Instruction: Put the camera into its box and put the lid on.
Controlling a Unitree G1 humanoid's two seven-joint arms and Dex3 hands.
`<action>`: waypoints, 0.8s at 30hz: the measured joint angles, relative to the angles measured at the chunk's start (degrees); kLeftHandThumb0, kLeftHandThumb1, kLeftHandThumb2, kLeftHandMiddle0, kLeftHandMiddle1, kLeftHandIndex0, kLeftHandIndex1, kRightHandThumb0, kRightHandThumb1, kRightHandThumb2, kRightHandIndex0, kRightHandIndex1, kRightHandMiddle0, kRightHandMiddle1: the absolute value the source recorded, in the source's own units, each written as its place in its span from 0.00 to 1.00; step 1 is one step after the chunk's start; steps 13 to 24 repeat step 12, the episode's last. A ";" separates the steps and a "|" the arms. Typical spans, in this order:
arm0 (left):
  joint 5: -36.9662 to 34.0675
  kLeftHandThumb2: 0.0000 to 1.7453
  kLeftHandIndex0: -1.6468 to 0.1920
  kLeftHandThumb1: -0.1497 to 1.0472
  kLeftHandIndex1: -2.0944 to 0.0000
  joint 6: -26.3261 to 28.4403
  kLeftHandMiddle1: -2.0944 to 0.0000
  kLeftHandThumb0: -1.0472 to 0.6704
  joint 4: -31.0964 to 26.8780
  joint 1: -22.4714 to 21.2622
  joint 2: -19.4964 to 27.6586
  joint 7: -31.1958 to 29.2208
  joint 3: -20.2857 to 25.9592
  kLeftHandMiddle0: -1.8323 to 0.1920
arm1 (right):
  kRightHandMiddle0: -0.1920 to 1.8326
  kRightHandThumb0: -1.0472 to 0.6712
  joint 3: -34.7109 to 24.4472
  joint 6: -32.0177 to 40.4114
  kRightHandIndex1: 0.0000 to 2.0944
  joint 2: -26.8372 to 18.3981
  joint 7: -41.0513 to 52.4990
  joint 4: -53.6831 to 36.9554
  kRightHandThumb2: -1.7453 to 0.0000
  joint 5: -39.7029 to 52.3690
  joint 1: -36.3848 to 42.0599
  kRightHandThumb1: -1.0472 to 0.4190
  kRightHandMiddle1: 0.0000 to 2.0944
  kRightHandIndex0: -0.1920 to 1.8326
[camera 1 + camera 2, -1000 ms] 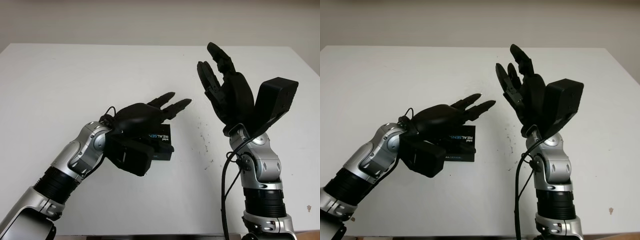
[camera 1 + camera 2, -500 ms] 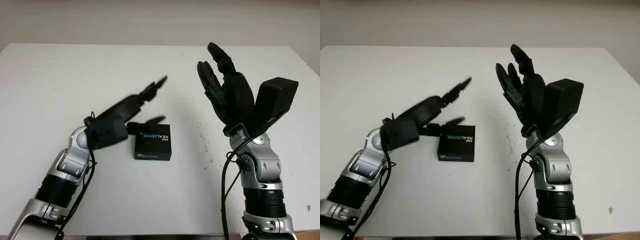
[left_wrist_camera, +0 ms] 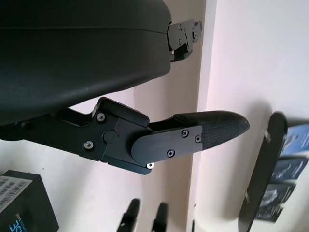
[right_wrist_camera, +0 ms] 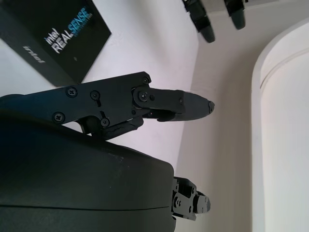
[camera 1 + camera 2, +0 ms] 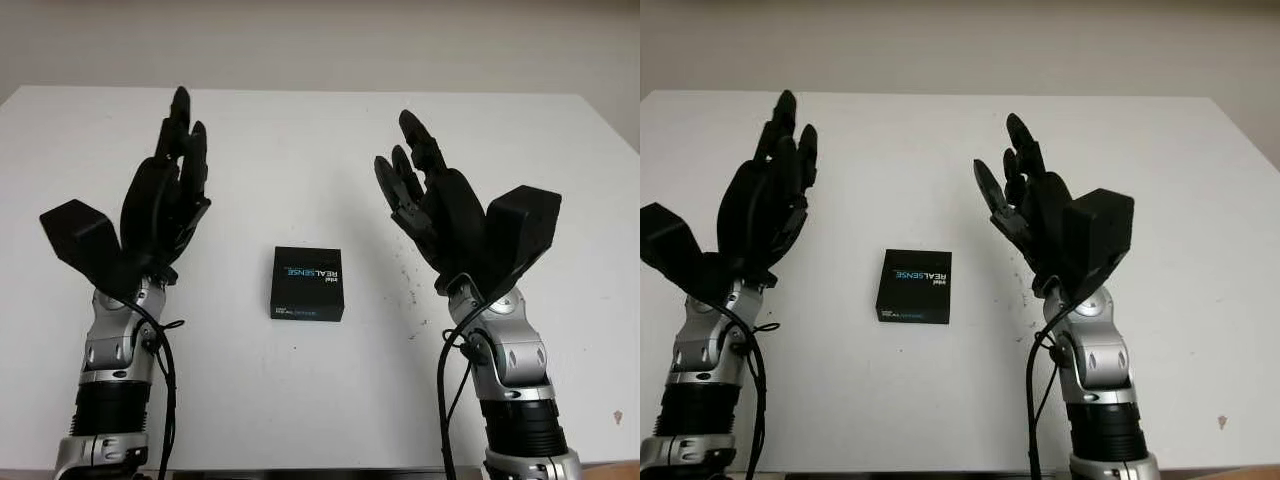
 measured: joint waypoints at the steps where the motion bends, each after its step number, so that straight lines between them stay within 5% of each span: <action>1: -0.17 0.34 1.00 1.00 1.00 0.03 1.00 0.16 -0.54 0.88 -0.34 0.30 0.20 1.00 | 0.00 0.24 0.23 -0.06 0.00 0.07 -0.08 0.18 0.71 -0.39 0.48 0.00 0.01 0.00; 12: -1.31 0.35 1.00 1.00 1.00 -1.98 1.00 0.18 -6.14 10.63 -5.09 2.22 0.80 1.00 | 0.00 0.21 1.43 -1.49 0.00 1.72 -0.84 2.15 0.69 -1.95 3.63 0.00 0.00 0.00; 24: -1.31 0.35 1.00 1.00 1.00 -1.98 1.00 0.18 -6.14 10.63 -5.09 2.22 0.80 1.00 | 0.00 0.21 1.43 -1.49 0.00 1.72 -0.84 2.15 0.69 -1.95 3.63 0.00 0.00 0.00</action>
